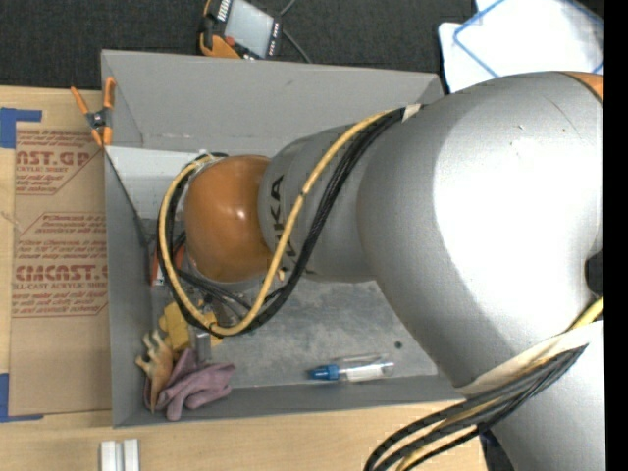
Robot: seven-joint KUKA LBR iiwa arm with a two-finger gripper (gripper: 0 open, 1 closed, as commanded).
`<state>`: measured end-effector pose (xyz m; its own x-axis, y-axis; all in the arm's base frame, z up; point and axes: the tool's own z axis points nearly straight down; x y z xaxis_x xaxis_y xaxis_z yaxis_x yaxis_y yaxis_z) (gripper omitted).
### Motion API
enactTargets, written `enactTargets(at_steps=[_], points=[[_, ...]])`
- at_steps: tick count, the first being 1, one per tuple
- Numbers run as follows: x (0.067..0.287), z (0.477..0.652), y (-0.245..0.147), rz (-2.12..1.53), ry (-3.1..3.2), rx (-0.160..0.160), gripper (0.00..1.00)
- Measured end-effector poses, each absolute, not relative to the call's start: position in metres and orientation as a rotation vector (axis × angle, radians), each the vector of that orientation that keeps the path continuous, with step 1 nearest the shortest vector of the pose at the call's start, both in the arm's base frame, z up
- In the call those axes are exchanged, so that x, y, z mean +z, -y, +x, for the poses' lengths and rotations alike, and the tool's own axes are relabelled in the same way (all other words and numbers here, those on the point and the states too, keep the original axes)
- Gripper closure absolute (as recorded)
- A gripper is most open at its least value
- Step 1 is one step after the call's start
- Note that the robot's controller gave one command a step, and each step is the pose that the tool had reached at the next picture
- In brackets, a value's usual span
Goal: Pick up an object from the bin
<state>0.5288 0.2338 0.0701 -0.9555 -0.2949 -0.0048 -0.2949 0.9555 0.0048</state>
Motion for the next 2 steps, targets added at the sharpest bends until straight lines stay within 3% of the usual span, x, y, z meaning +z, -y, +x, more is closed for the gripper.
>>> enactTargets(at_steps=[2], points=[[0.081,0.528,-0.234,-0.467,-3.104,0.008,1.00]])
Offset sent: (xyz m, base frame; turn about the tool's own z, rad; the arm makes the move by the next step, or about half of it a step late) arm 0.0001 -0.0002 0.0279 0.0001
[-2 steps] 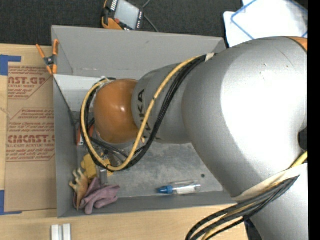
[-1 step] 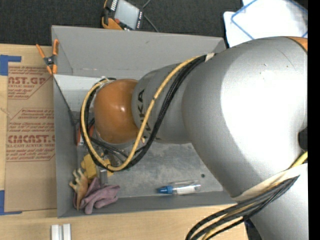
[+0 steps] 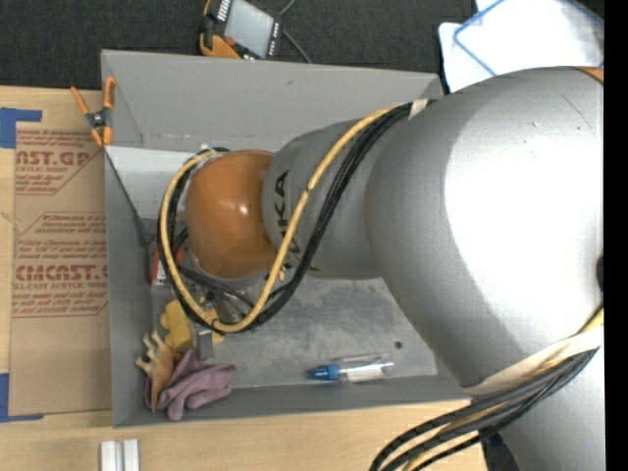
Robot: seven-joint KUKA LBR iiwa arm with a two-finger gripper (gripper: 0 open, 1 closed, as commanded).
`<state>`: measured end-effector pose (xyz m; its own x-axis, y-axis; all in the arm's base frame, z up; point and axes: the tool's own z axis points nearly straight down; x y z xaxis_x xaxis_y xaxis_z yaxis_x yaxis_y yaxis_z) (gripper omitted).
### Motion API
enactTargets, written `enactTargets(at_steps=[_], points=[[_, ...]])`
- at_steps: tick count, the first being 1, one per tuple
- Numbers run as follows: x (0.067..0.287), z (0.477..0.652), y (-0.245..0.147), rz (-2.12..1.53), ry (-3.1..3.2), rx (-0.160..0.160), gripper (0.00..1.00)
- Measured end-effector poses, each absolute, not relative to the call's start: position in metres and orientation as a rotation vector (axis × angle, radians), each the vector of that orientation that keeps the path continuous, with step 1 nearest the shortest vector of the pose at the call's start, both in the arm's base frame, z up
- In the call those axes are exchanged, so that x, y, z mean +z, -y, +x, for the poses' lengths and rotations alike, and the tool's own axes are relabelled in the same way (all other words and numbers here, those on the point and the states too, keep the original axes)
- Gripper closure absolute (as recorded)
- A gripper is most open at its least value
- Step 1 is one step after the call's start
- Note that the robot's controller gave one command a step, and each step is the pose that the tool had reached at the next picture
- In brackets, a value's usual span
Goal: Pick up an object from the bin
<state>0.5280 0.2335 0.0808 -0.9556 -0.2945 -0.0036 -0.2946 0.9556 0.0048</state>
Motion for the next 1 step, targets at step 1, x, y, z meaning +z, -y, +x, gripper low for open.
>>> enactTargets(at_steps=[1], points=[[0.1133,0.5263,-0.2330,-0.469,-3.110,0.005,1.00]])
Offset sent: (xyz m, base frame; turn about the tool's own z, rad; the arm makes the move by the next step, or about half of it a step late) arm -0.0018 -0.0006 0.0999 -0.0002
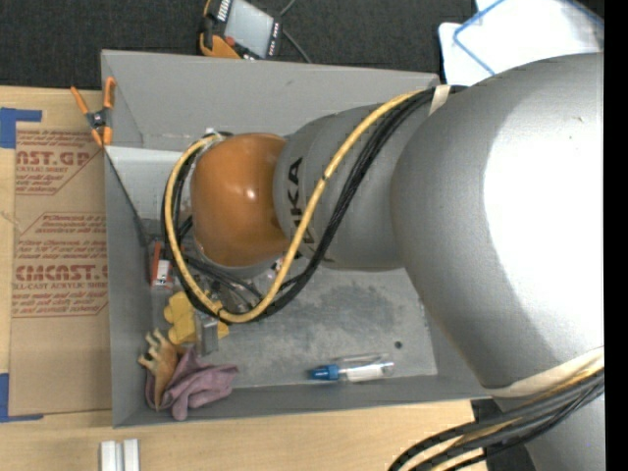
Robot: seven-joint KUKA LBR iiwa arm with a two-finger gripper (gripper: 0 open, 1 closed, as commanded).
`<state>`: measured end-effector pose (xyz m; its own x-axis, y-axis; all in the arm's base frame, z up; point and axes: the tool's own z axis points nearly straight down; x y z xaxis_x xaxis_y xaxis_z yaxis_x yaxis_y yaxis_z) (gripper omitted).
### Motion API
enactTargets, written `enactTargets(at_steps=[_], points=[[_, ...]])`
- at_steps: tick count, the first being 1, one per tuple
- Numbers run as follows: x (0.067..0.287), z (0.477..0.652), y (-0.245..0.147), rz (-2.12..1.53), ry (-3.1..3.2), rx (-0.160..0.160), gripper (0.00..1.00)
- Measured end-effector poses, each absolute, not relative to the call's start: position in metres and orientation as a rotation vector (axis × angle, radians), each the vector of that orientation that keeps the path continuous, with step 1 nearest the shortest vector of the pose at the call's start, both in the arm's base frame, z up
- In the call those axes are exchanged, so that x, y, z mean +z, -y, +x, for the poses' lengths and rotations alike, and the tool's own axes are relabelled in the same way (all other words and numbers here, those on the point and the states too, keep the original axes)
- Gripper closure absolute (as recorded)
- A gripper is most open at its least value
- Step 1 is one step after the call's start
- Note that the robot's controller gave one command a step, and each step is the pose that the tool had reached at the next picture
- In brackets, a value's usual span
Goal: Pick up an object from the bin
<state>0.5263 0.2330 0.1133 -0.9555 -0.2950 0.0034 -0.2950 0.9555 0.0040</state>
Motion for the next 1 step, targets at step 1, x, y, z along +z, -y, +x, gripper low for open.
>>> enactTargets(at_steps=[1], points=[[0.1497,0.5271,-0.2338,0.469,3.106,-0.007,1.00]])
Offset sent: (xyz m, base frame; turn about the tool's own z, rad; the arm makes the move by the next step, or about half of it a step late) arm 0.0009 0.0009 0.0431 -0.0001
